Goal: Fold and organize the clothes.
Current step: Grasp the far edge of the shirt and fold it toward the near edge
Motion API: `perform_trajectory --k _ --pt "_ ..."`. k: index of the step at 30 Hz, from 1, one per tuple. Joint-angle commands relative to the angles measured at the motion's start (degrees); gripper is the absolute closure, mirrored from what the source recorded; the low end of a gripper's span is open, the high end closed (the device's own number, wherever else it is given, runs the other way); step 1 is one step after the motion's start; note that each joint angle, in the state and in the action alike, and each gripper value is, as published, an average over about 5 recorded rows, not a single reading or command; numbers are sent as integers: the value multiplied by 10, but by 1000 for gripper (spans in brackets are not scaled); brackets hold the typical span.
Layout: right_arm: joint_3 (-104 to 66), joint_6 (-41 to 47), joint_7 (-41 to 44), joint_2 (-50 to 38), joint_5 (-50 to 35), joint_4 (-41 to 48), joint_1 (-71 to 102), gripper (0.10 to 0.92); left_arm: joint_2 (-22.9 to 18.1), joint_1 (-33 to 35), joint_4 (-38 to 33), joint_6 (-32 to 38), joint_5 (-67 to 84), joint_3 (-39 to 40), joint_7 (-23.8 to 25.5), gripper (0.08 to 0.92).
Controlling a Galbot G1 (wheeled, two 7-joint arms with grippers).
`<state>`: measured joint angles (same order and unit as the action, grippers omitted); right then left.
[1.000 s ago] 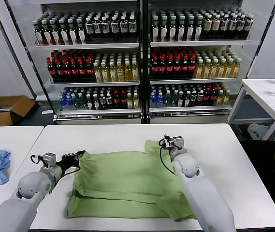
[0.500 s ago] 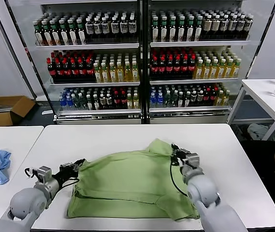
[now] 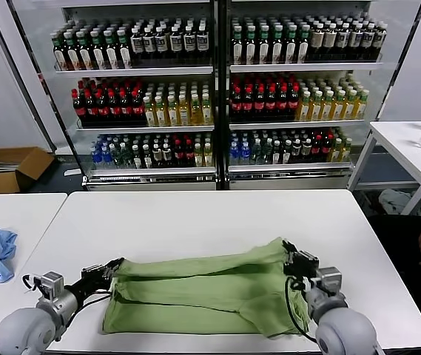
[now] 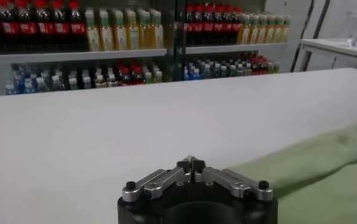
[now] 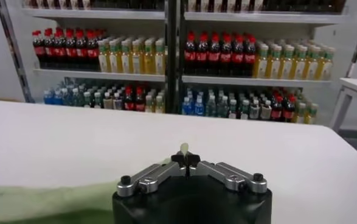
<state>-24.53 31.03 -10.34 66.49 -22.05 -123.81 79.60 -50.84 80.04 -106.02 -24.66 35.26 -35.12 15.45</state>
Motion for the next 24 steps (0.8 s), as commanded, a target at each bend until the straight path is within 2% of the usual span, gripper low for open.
perform_trajectory --k 1,7,15,19,24 --pt "-30 -1 1 -3 3 -62 103 920 -1 35 -12 -7 -6 -35 45 919" --pt "-27 -6 2 2 21 -62 131 919 0 47 -11 -14 -36 -39 78 919" --pt "-13 -11 -3 9 58 -50 151 919 -4 38 10 -7 -65 -26 62 906" --pt "-15 -8 -10 7 73 -49 148 882 -5 39 6 0 -75 -29 47 811" --pt "-16 -8 -16 8 73 -54 146 745 -5 44 -33 11 -89 -44 5 672"
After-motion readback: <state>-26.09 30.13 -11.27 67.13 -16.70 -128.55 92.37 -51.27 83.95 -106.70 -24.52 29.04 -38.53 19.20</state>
